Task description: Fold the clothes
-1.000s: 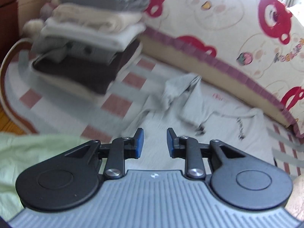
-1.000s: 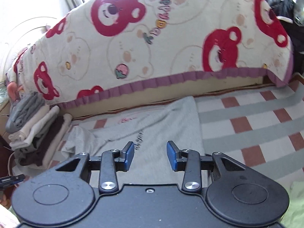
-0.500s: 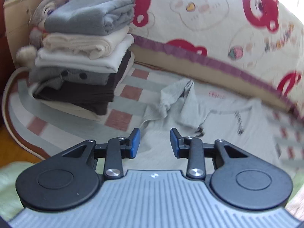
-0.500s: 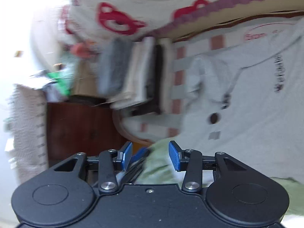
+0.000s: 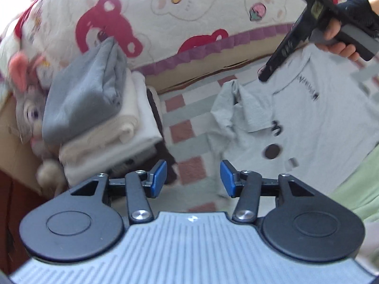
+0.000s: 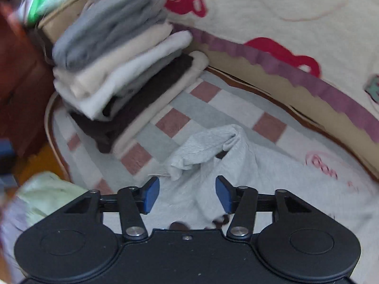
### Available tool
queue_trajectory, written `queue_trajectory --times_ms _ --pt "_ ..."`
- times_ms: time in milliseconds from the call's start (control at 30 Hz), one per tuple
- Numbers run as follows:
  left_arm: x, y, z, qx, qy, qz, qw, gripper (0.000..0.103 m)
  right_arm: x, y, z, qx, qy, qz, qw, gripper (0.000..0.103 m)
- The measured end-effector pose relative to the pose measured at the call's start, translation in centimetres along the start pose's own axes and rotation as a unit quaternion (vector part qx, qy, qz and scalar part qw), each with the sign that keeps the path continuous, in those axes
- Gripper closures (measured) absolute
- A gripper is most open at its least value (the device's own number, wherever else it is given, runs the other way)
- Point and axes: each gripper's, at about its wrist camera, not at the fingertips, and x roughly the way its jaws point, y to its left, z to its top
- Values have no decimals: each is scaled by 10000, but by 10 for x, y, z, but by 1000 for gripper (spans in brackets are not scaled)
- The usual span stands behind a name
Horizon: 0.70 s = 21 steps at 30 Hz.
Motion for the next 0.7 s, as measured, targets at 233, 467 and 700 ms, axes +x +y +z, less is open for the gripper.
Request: queue_trajectory --times_ms 233,467,700 --pt "82 -37 -5 649 -630 -327 9954 54 71 -8 -84 -546 -489 -749 9945 44" --pt "183 -68 1 60 -1085 -937 9896 47 105 -39 -116 -775 -876 -1036 9877 44" --pt "288 -69 23 -152 -705 -331 9968 55 95 -95 -62 -782 -1421 -950 9822 102"
